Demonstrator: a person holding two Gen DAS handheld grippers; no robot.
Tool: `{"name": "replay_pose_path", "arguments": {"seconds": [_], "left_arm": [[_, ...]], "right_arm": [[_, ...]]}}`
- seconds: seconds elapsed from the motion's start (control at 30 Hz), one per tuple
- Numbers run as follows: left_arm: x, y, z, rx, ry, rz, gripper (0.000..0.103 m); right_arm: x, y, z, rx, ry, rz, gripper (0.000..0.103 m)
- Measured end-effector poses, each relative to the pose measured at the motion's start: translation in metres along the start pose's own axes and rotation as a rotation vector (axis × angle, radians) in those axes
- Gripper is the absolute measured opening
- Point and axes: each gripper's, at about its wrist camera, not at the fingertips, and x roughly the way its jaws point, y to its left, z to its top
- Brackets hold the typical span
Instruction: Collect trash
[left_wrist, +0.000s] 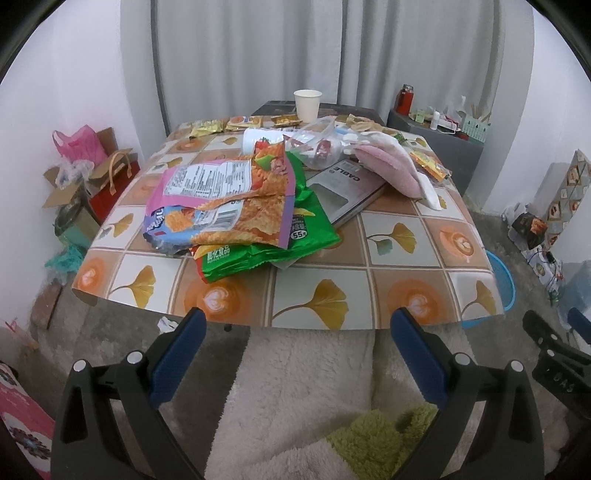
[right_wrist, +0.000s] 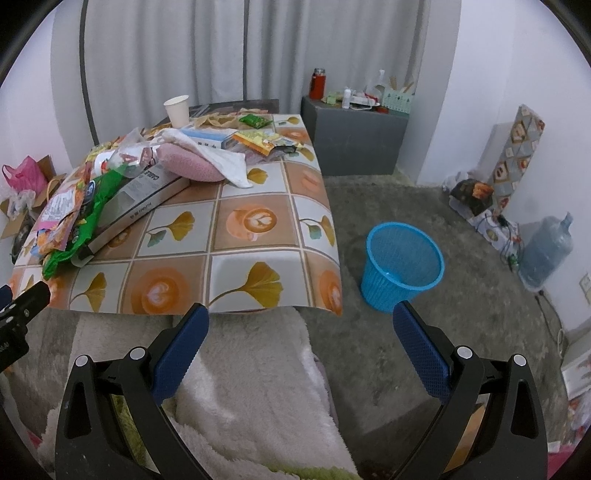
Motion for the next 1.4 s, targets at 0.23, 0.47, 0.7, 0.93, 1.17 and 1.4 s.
{"name": "replay_pose_path", "arguments": {"seconds": [0.23,0.47,0.7,0.93,1.17,1.4], "left_arm": [[0.005,0.016,0.007,0.001,-0.075,-0.051,0.098],[0.007,0.035,0.022,0.097,-0.232,-0.057,0.095],[0.031,0.097,0.049,-0.071,-0.155,-0.082,0.083],[0.075,0.2,0.053,-0.542,-0.036,-0.22,0.081],[0.123,0.257,0.081,-0.651,0.007,-0.279,0.076],[0.148,0.263,0.098,-0.583,0.057,-0.332,0.066]], "right_arm": [[0.012,0.002,0.007,0.013,0.004,0.046,0.096],[0.019,0.019,0.035,-0.01,-0.076,0.24,0.096],[0.035,0.056,0.07,-0.028,-0.06,0.481,0.088],[0.075,0.096,0.09,-0.009,0.114,0.719,0.075],[0.114,0.12,0.094,0.093,0.38,0.941,0.066],[0.134,0.13,0.088,0.164,0.537,1.007,0.058]]}}
